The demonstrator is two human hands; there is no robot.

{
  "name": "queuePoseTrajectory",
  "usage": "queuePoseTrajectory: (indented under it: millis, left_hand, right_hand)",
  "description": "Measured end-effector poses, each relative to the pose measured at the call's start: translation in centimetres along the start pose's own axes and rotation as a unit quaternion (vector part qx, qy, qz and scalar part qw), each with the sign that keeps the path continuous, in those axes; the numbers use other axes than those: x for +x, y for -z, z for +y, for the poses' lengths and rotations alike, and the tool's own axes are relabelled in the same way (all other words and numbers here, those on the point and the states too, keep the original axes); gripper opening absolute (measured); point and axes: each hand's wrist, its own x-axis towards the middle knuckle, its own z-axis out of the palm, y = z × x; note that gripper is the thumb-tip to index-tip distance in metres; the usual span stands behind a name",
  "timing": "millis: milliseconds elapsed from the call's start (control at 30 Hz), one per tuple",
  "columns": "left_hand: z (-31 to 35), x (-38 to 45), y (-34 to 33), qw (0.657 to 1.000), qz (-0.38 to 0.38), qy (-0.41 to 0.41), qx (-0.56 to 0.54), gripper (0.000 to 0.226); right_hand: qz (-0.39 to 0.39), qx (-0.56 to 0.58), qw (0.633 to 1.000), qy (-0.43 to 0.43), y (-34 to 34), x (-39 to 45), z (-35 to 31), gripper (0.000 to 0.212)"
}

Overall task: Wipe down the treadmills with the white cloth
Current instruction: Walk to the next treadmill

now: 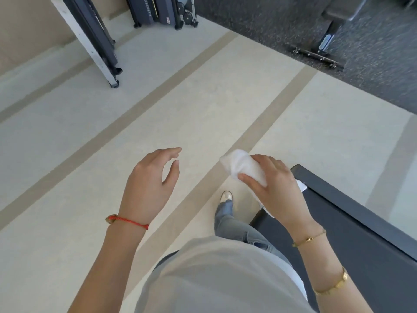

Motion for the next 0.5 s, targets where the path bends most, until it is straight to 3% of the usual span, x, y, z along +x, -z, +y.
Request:
queuePoseTrajectory:
  millis: [500]
  left_hand:
    - [9.9, 29.0, -11.4, 0.976, -0.111, -0.184, -0.045, 0.026]
  right_hand:
    - [0.121, -0.008, 0.980, -0.155, 9.4, 17.7, 11.1, 0.042]
